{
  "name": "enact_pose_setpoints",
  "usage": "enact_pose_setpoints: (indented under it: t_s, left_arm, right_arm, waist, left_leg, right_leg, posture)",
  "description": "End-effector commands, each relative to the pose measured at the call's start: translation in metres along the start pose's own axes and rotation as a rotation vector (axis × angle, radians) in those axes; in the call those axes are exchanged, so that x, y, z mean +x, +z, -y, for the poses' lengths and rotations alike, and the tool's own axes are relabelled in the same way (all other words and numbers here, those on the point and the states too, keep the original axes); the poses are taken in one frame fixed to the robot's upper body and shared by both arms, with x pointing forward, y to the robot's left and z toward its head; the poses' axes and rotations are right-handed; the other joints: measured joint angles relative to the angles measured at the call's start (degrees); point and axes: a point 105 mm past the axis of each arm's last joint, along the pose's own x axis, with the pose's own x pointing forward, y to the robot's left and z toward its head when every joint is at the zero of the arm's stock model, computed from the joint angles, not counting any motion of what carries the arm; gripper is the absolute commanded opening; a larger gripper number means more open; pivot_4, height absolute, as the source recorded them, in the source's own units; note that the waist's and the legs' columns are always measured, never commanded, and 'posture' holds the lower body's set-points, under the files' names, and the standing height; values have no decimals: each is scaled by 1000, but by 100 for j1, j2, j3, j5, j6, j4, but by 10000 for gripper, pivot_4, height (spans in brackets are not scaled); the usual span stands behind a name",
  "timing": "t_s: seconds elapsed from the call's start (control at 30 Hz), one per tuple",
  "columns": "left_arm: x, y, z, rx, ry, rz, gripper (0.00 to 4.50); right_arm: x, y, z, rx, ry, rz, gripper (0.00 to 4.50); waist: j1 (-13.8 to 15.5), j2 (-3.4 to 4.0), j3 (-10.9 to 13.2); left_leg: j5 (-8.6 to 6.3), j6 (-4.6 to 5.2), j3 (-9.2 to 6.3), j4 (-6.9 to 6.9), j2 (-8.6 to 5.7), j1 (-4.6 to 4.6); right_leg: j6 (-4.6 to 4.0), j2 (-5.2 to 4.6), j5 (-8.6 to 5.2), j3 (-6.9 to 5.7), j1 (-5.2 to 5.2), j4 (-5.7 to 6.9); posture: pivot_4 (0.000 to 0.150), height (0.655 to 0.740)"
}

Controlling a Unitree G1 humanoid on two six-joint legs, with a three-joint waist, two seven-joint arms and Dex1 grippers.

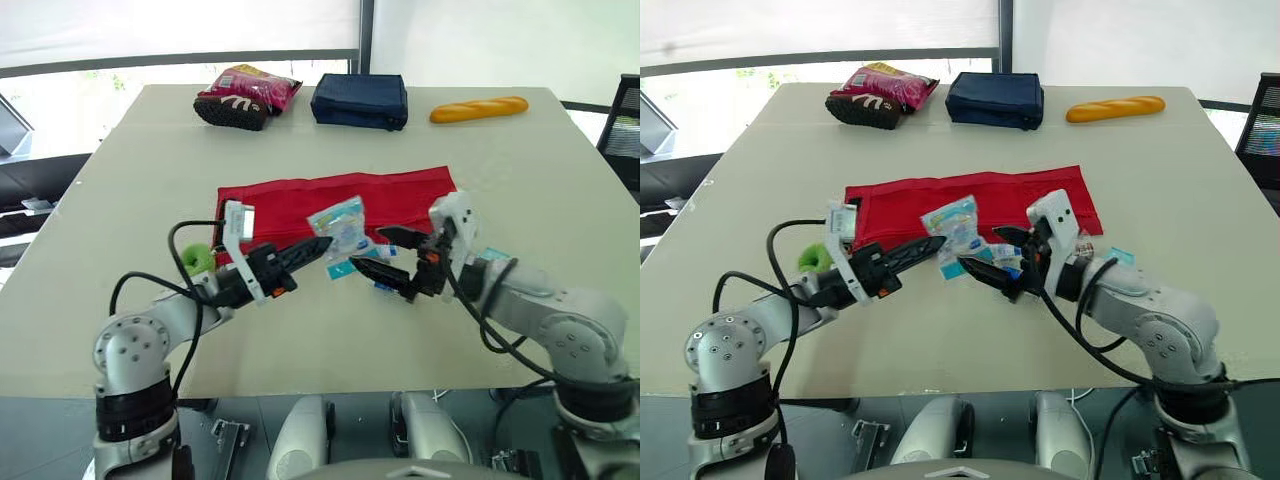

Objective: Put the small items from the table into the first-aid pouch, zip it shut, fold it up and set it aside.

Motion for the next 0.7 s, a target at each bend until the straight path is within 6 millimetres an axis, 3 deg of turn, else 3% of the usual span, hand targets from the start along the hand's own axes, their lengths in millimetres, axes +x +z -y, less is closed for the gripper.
enact_pose_setpoints:
  t_s: [0.03,0.27,0.6,0.7]
  left_arm:
    - [4,8,11,27,-46,27,694]
    - [2,7,7,29,-46,18,694]
    - [0,5,7,30,-50,33,694]
    - [-1,4,7,34,-51,33,0]
  right_arm:
    - [2,13,1,54,-24,34,45000]
    - [1,25,-2,114,-10,76,45000]
    - [2,21,-3,133,-23,53,45000]
    - [3,20,-2,136,-24,46,35732]
  waist:
    - [-36,0,0]
    - [-55,0,0]
    - [-57,1,0]
    - [-58,1,1]
  left_leg:
    - [0,0,0,0,-1,-1]
    - [0,1,6,0,-6,-6]
    - [0,1,6,-1,-5,-7]
    - [0,1,6,-1,-5,-7]
  right_leg:
    - [0,0,0,0,0,-1]
    - [3,4,-2,0,0,-4]
    - [19,5,-12,0,0,-7]
    - [22,5,-14,0,0,-7]
  posture:
    - [1500,7134]
    - [1500,7134]
    - [1500,7134]
    - [1500,7134]
